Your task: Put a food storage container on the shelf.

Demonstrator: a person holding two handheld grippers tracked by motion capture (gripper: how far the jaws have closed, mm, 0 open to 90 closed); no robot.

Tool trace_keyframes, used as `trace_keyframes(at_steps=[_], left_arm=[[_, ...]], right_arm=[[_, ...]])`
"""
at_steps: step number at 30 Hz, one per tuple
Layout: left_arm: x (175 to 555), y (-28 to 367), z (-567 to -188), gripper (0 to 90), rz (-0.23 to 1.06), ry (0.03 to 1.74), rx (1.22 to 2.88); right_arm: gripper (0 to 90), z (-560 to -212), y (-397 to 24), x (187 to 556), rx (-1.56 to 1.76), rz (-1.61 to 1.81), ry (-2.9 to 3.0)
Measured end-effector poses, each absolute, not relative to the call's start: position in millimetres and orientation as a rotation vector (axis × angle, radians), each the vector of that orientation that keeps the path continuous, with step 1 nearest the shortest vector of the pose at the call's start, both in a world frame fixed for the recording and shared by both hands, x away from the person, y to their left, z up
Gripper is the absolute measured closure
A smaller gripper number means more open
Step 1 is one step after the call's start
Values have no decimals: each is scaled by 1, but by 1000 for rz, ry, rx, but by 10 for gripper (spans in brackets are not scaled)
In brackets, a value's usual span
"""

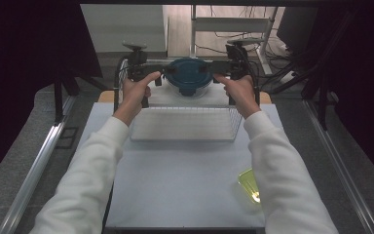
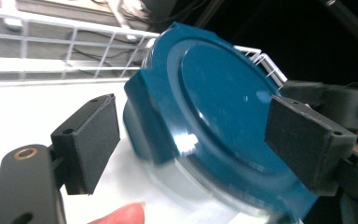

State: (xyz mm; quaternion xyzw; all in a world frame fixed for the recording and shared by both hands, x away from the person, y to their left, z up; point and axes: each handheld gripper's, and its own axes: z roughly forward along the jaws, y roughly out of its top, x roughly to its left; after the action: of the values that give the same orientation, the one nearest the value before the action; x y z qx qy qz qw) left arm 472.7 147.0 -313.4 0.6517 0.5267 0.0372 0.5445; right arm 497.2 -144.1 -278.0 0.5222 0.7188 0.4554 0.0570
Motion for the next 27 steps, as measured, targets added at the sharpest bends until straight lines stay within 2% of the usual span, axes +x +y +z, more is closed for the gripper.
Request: trace_keyframes(at_steps=[12,19,27], left_arm=[[387,154,-320,211,186,1106,1648],[335,155,-350,246,197,1024,1703],[292,157,-389,247,194,1003,1767]], right_arm=[[127,-286,-183,421,1283,1411,2256],[192,-306,-206,368,1179,1390,2274],[265,-348,-230,324,1131,1355,2326]])
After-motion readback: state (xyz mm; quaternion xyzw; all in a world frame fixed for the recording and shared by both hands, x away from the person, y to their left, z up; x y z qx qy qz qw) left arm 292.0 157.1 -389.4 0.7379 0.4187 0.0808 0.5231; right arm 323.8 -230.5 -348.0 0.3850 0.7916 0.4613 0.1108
